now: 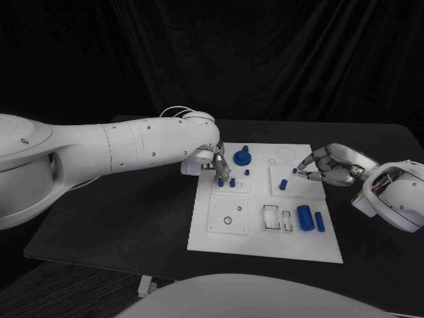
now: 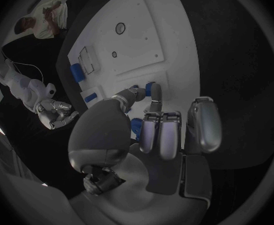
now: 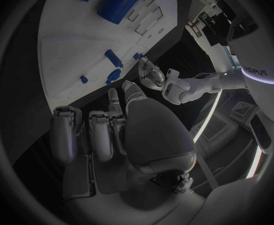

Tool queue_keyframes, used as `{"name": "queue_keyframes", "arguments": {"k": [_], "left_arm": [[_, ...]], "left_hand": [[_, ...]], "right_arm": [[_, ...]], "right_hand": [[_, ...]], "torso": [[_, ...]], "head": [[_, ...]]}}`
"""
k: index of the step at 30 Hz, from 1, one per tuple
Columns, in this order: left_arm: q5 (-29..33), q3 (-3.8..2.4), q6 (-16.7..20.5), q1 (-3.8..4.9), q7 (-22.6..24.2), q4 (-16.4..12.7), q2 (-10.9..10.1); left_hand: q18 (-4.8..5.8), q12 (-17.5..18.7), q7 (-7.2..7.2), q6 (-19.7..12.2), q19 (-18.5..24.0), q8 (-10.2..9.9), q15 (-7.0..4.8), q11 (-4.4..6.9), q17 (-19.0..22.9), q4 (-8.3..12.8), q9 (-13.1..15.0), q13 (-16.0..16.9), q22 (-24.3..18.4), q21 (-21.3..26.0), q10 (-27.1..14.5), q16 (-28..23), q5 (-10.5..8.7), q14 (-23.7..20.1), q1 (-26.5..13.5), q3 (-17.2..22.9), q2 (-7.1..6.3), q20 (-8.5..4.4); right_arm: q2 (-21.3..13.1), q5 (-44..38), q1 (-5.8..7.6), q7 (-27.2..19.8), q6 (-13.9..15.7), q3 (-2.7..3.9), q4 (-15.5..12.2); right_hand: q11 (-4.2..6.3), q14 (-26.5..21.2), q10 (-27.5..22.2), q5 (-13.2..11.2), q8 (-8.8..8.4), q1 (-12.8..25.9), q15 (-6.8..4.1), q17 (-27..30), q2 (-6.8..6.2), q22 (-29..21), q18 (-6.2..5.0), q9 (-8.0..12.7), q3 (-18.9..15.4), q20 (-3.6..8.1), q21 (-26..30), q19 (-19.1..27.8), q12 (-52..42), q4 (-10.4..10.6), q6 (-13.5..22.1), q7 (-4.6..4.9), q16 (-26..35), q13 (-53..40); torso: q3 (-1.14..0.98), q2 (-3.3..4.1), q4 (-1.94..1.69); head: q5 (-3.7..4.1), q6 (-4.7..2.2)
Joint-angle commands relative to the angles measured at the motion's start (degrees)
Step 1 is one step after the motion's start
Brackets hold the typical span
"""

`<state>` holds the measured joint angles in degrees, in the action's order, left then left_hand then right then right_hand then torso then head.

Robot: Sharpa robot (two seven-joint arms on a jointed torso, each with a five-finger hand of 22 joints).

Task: Assemble the parts on the task board

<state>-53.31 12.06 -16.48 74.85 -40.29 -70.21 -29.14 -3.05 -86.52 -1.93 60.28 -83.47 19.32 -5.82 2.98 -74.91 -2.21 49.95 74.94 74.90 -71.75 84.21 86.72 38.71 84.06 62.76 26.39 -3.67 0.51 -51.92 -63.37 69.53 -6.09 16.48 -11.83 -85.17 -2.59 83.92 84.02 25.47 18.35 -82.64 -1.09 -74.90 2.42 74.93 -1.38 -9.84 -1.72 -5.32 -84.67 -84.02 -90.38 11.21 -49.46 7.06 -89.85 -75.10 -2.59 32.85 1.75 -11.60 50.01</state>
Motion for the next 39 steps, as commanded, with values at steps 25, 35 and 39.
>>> {"name": "queue_keyframes", "arguments": {"k": [25,35,39], "left_arm": [[0.3,0.11,-0.4,-0.28,-2.0,0.2,0.4],[-0.5,0.11,-2.5,-0.28,-2.1,1.3,1.3],[-1.4,0.11,-3.5,-0.29,-2.1,1.5,1.6]], "left_hand": [[-0.87,0.3,0.68,0.3,0.1,0.3,-0.52,0.42,-12.8,5.9,0.1,12.1,5.8,0.2,4.3,-0.3,0.24,5.2,0.2,6.2,0.55,-0.38],[-0.86,0.1,0.71,0.3,0.0,0.3,-0.54,0.44,-12.8,6.1,0.2,12.3,5.9,0.2,4.4,-0.2,0.18,5.2,0.3,6.3,0.48,-0.4],[-0.85,0.1,0.73,0.3,0.0,0.3,-0.58,0.49,-12.8,6.4,0.2,12.4,5.9,0.1,4.4,-0.3,0.15,5.2,0.5,6.4,0.37,-0.43]], "right_arm": [[0.3,0.0,-0.14,1.3,-1.0,0.03,0.1],[0.4,0.0,-0.18,1.3,-1.1,0.03,0.1],[0.3,0.0,-0.19,1.3,-1.1,0.03,0.1]], "right_hand": [[-0.23,6.1,6.0,0.4,-0.27,-1.0,0.36,-15.1,-0.07,12.8,-0.36,0.1,0.2,-0.27,0.6,-1.8,0.4,-0.7,-0.3,0.09,-0.1,-14.9],[-0.24,6.1,6.0,0.5,-0.29,-1.1,0.36,-15.1,-0.04,12.7,-0.38,0.1,0.3,-0.27,0.6,-1.8,0.4,-0.8,-0.3,0.1,-0.1,-14.9],[-0.24,6.1,6.0,0.5,-0.29,-1.1,0.36,-15.1,-0.04,12.7,-0.38,0.1,0.3,-0.27,0.6,-1.8,0.4,-0.8,-0.3,0.1,-0.1,-14.9]], "torso": [[0.0,0.03,0.03],[0.02,0.08,0.03],[-0.01,0.05,0.03]], "head": [[-0.32,-0.01],[-0.44,-0.01],[-0.34,-0.01]]}}
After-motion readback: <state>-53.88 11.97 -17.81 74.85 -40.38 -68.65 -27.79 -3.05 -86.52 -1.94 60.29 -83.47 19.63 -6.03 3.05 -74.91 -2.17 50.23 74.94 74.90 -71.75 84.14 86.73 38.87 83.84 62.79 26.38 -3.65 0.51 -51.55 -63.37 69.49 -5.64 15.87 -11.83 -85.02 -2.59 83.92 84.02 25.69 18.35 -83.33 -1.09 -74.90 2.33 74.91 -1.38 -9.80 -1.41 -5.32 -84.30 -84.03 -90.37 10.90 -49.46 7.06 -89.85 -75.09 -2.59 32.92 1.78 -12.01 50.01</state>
